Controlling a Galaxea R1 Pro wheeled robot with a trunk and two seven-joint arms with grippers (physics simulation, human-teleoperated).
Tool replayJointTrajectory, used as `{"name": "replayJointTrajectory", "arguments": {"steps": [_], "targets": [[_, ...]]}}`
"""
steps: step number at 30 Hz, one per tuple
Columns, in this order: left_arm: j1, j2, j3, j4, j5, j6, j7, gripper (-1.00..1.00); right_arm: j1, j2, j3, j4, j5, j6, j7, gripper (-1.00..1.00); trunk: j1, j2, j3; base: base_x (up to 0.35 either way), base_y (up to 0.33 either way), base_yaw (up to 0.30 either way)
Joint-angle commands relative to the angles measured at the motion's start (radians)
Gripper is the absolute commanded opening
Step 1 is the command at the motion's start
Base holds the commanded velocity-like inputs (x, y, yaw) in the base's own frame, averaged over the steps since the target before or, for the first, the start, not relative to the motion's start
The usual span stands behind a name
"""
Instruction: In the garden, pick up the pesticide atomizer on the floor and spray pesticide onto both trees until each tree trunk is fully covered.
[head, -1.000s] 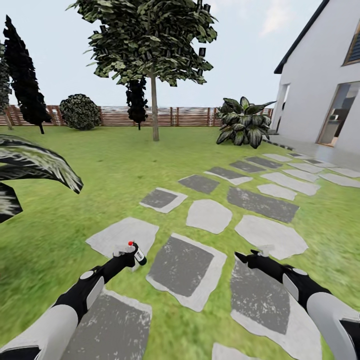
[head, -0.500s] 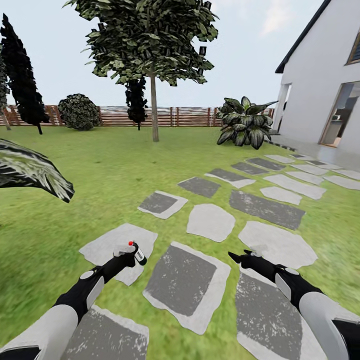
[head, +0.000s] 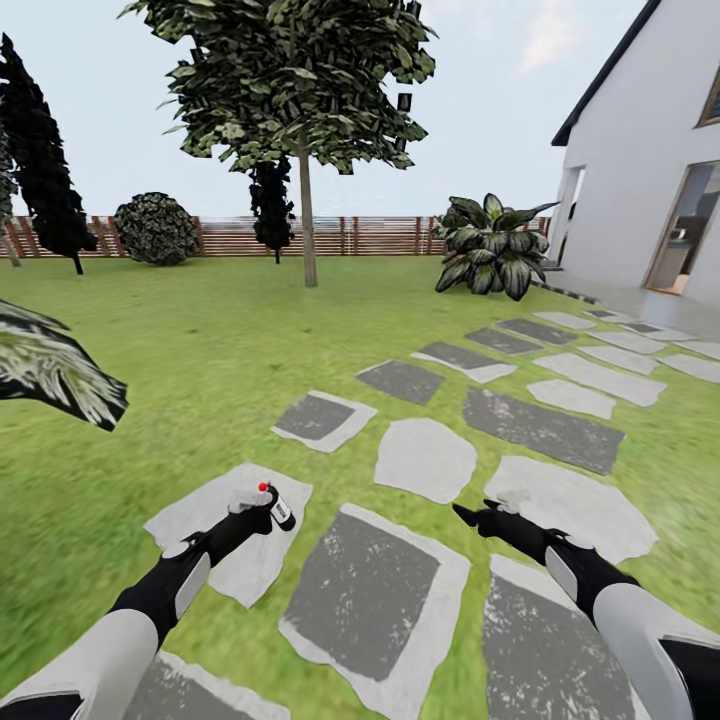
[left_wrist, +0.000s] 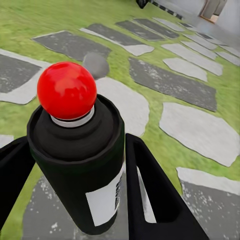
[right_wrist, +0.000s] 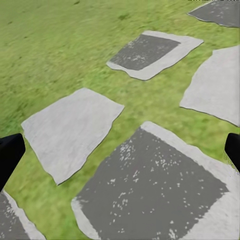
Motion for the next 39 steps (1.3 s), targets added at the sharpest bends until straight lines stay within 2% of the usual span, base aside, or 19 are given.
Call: {"name": "replayJointTrajectory", "arguments": {"steps": [1,11,19,33,39], "targets": [[0.0,0.0,0.0,0.0,0.0,0.0,0.001,-1.0,0.0,0.0,0.0,0.0,0.0,0.0,-0.001,1.0,0.0,0.0,0.0,0.35,0.0,0.0],[0.0,0.0,0.003,0.0,0.0,-0.002,-0.001,-1.0,0.001,0.004,0.0,0.004,0.0,0.0,-0.003,1.0,0.0,0.0,0.0,0.35,0.0,0.0],[0.0,0.001,0.007,0.011,0.0,-0.001,0.0,-1.0,0.001,0.012,-0.001,0.033,0.044,-0.01,-0.03,1.0,0.0,0.0,0.0,0.35,0.0,0.0],[0.0,-0.006,0.005,0.01,0.001,-0.002,-0.001,-1.0,0.002,0.013,0.0,0.034,0.051,-0.018,-0.037,1.0,0.0,0.0,0.0,0.35,0.0,0.0],[0.0,-0.008,0.002,0.008,0.001,-0.002,-0.001,-1.0,0.002,0.014,0.001,0.034,0.052,-0.018,-0.082,1.0,0.0,0.0,0.0,0.35,0.0,0.0]]}}
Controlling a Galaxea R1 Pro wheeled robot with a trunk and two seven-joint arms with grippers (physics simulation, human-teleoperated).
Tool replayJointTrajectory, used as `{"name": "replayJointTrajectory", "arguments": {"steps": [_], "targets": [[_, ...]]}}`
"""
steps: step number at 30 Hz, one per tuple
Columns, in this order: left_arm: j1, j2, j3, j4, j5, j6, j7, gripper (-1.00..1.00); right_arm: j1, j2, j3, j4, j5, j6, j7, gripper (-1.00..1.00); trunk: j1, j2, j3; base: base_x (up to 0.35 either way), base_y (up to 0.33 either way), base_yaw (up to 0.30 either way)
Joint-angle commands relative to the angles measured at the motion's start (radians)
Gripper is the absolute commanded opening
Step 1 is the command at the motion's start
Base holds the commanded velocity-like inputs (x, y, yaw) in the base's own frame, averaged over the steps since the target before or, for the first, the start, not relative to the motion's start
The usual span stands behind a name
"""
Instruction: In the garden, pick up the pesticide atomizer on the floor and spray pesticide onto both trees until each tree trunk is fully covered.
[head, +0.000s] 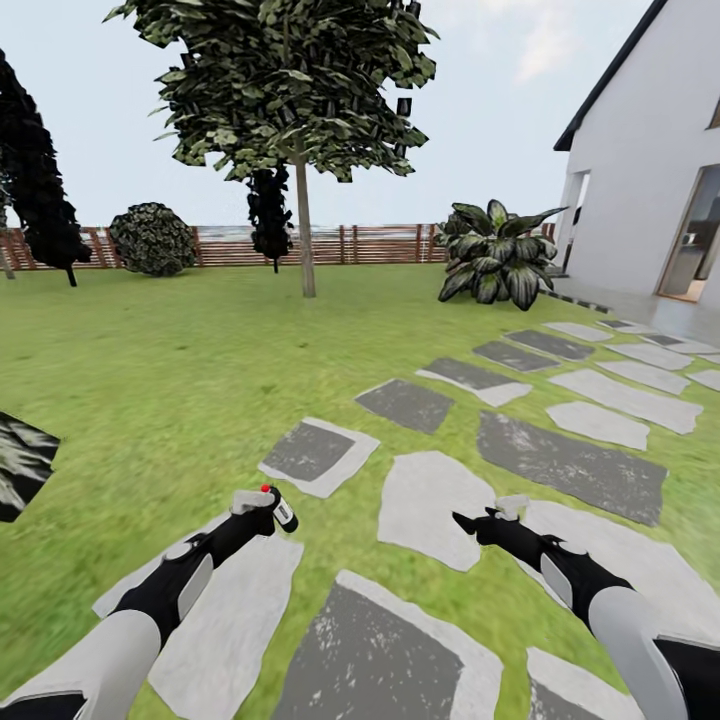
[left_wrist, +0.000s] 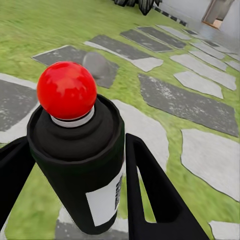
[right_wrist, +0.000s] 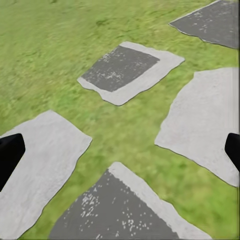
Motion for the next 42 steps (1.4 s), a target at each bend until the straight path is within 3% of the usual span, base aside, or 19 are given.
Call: {"name": "replayJointTrajectory", "arguments": {"steps": [1,8,34,42], "targets": [[0.0,-0.003,0.0,0.0,0.0,0.0,0.001,-1.0,0.0,0.001,0.001,0.0,0.002,0.0,-0.003,1.0,0.0,0.0,0.0,0.35,0.0,0.0],[0.0,-0.037,-0.001,-0.003,-0.001,0.0,0.001,-1.0,0.0,0.003,-0.001,0.001,0.073,0.0,-0.017,1.0,0.0,0.0,0.0,0.35,0.0,0.0],[0.0,-0.044,0.005,0.0,-0.003,0.0,0.004,-1.0,0.0,0.006,-0.001,0.007,0.082,0.0,-0.018,1.0,0.0,0.0,0.0,0.35,0.0,0.0],[0.0,-0.044,0.004,-0.001,-0.004,0.0,0.005,-1.0,0.0,0.007,-0.001,0.008,0.083,0.0,-0.058,1.0,0.0,0.0,0.0,0.35,0.0,0.0]]}}
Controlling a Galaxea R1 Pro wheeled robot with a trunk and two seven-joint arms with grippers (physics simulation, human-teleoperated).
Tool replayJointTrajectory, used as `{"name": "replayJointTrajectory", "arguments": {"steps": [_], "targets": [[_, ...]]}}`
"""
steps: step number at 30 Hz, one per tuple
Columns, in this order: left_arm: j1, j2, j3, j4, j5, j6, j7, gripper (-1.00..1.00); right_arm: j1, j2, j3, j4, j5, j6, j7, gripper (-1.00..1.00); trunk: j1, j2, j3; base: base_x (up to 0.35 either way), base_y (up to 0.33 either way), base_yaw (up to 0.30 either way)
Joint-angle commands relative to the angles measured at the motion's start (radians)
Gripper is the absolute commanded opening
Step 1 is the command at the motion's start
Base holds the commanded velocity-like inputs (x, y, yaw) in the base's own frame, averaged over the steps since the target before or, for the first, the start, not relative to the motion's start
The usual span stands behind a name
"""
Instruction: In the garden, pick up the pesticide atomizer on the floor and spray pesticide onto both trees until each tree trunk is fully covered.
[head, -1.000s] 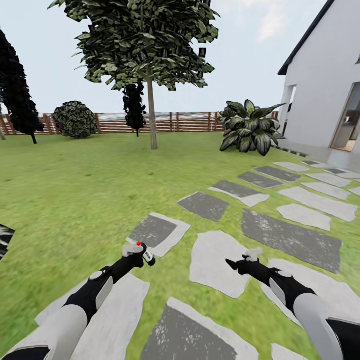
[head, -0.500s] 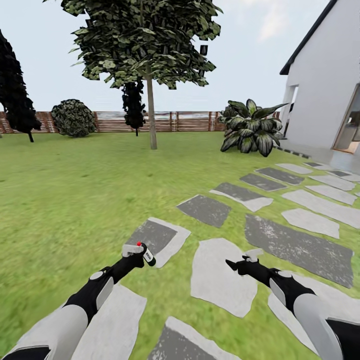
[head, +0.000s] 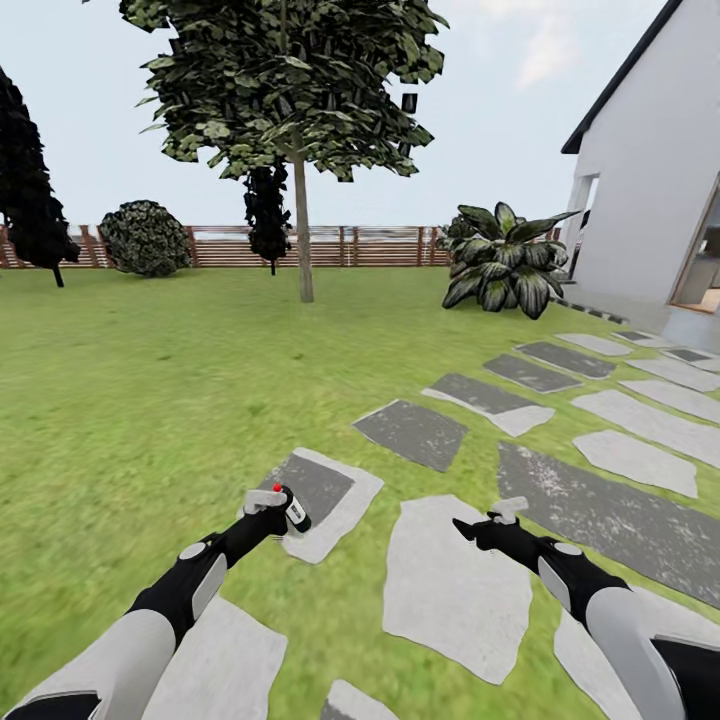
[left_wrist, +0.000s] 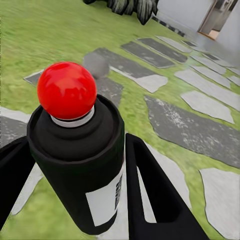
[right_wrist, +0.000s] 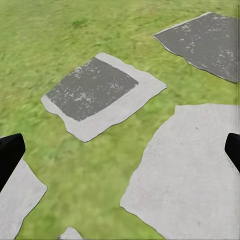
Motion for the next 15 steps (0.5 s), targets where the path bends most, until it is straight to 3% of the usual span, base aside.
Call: {"name": "replayJointTrajectory", "arguments": {"steps": [1,15], "targets": [[0.0,0.0,0.0,0.0,0.0,0.0,0.001,-1.0,0.0,0.0,0.0,0.0,0.0,0.0,-0.001,1.0,0.0,0.0,0.0,0.35,0.0,0.0],[0.0,0.0,0.0,0.001,0.0,0.0,0.001,-1.0,0.0,0.001,0.0,0.0,0.002,0.0,-0.005,1.0,0.0,0.0,0.0,0.35,0.0,0.0]]}}
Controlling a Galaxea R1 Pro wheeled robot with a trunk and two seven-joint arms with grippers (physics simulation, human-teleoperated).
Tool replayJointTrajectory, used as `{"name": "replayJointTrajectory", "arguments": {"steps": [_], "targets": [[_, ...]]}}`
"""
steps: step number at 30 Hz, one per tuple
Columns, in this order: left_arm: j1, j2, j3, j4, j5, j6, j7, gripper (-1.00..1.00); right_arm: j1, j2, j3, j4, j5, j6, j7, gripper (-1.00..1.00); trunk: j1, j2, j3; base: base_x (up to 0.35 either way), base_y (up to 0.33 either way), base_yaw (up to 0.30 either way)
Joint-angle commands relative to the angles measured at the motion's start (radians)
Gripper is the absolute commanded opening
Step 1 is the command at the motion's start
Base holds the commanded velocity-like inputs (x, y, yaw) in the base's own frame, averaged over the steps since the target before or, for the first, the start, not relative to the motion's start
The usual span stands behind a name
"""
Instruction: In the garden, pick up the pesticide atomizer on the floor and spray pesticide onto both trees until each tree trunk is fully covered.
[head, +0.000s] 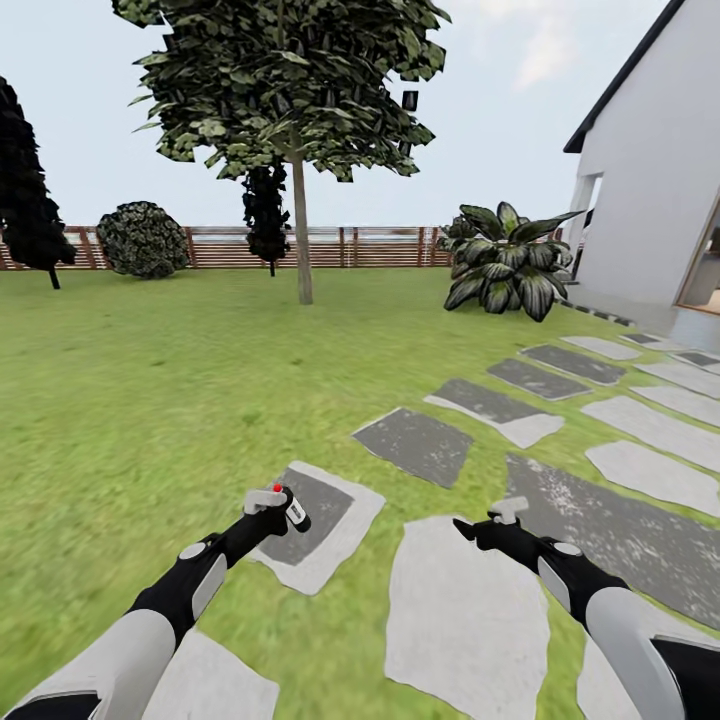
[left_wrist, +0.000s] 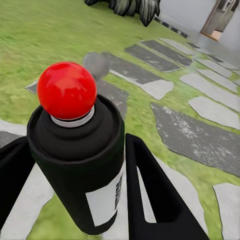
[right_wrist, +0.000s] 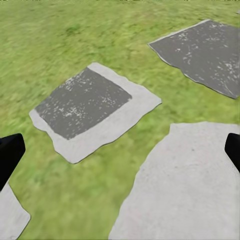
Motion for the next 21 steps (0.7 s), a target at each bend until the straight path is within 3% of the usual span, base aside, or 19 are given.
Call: {"name": "replayJointTrajectory", "arguments": {"steps": [1,21], "targets": [[0.0,0.0,0.0,0.0,0.001,0.0,0.001,-1.0,0.0,0.0,0.0,0.0,0.0,0.0,0.0,1.0,0.0,0.0,0.0,0.35,0.0,0.0],[0.0,-0.002,-0.001,0.002,0.0,0.001,0.001,-1.0,0.0,0.0,0.0,0.0,0.0,0.0,0.0,1.0,0.0,0.0,0.0,0.35,0.0,0.0]]}}
